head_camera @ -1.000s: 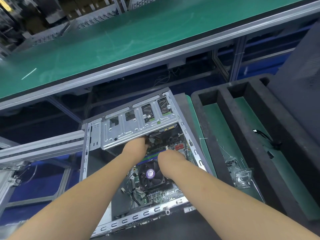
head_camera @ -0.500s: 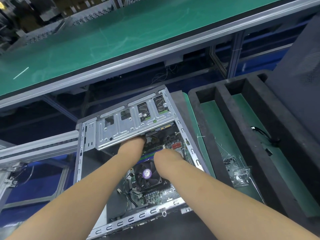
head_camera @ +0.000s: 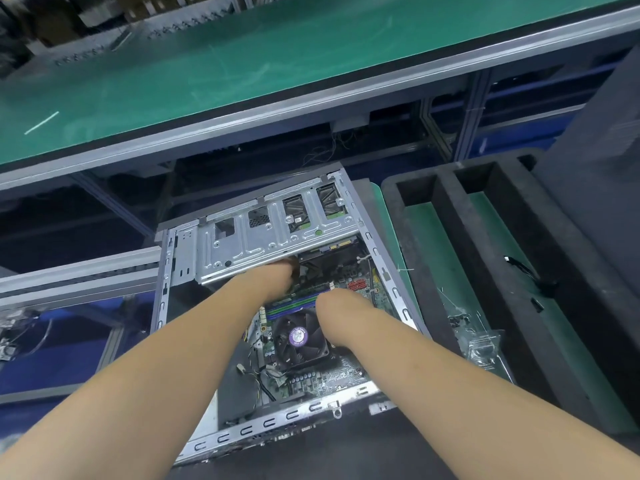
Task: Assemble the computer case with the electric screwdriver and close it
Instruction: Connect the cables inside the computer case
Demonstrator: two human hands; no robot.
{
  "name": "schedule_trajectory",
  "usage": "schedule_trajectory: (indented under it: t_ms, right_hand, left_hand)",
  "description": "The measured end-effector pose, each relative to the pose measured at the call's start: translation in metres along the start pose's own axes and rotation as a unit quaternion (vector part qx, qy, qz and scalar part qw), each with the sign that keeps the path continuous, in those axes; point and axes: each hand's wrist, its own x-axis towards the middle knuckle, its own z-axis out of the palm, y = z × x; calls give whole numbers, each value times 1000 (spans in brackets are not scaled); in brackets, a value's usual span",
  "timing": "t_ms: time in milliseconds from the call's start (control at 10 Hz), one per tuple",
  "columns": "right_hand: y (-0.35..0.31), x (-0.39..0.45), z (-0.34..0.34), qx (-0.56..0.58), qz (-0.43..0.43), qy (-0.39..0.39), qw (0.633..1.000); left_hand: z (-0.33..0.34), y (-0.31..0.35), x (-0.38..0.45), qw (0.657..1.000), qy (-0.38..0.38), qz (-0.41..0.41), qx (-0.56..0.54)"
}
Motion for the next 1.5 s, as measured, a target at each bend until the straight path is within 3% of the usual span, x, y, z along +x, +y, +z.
schedule_trajectory:
  t_ms: [500, 800, 900, 1100, 1200, 1300, 1400, 1500]
  right_hand:
    - [-1, 0, -2, 1, 14, 1, 1000]
    - [-1, -1, -4, 6, 21, 0, 1000]
    - [-1, 0, -4, 7, 22, 1, 1000]
    - [-3, -7, -10, 18, 22, 0, 1000]
    - [-4, -14, -23, -1, 20, 34, 999]
    - [-2, -22, -41, -23, 7, 44, 999]
    - [2, -36, -62, 32, -28, 49, 998]
    - [26, -56, -87, 95, -99, 98, 986]
  left_hand:
    - [11, -10, 0, 999, 38, 21, 29]
    - [13, -3, 8, 997, -7, 37, 61]
    - [16, -6, 12, 997, 33, 27, 64]
    - [9, 10, -17, 999, 38, 15, 30]
    - [11, 25, -41, 997, 81, 14, -6]
    - [5, 36, -61, 993, 88, 59, -49]
    - [-17, 49, -86, 991, 42, 60, -115]
    - [-49, 71, -113, 987, 57, 33, -146]
